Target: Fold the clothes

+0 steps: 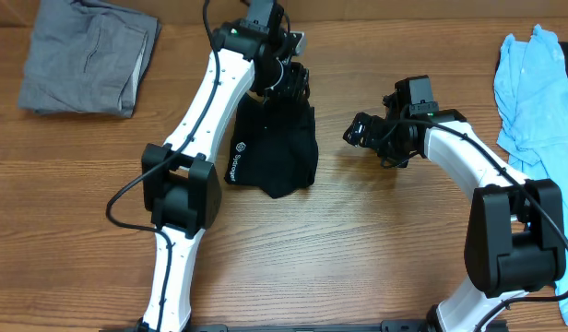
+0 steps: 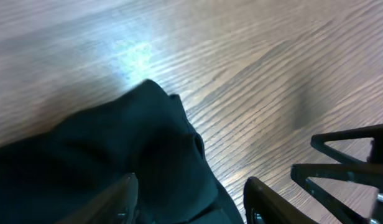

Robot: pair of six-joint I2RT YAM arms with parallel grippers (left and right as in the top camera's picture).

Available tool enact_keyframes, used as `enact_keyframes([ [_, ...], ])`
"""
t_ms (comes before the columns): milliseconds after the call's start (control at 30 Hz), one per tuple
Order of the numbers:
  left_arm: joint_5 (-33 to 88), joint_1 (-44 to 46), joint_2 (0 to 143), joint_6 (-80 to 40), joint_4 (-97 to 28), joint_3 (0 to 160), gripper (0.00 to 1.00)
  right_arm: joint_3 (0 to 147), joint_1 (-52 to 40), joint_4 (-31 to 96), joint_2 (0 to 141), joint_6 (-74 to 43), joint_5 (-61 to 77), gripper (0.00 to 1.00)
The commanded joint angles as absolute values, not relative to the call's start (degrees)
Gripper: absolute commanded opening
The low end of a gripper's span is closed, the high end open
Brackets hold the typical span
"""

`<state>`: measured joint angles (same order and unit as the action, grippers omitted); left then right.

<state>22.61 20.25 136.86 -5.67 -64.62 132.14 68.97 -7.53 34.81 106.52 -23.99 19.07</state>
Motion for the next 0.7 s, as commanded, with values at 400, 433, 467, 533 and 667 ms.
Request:
enact_keyframes([
  [400, 38.5, 23.5, 145.0, 0.3, -59.0, 132.1, 0.61, 68.6, -7.4, 34.7, 106.8, -24.3, 18.7, 1.0],
  [433, 38.4, 23.7, 145.0, 0.3, -58.3, 132.1, 0.62, 68.6, -7.4, 34.8, 106.8, -24.3, 18.7, 1.0],
  [467, 38.4, 23.8, 145.0, 0.3, -57.8, 132.1, 0.63, 68.6, -7.4, 34.8, 106.8, -24.3, 18.7, 1.0],
  [533, 38.4, 24.2, 145.0, 0.2, -56.9, 132.1, 0.64, 68.6, -7.4, 34.9, 106.8, -24.3, 18.7, 1.0],
  [667, 38.4, 24.7, 145.1, 0.2, -56.8, 132.1, 0.66, 68.6, -7.4, 35.1, 106.8, -24.3, 18.7, 1.0],
])
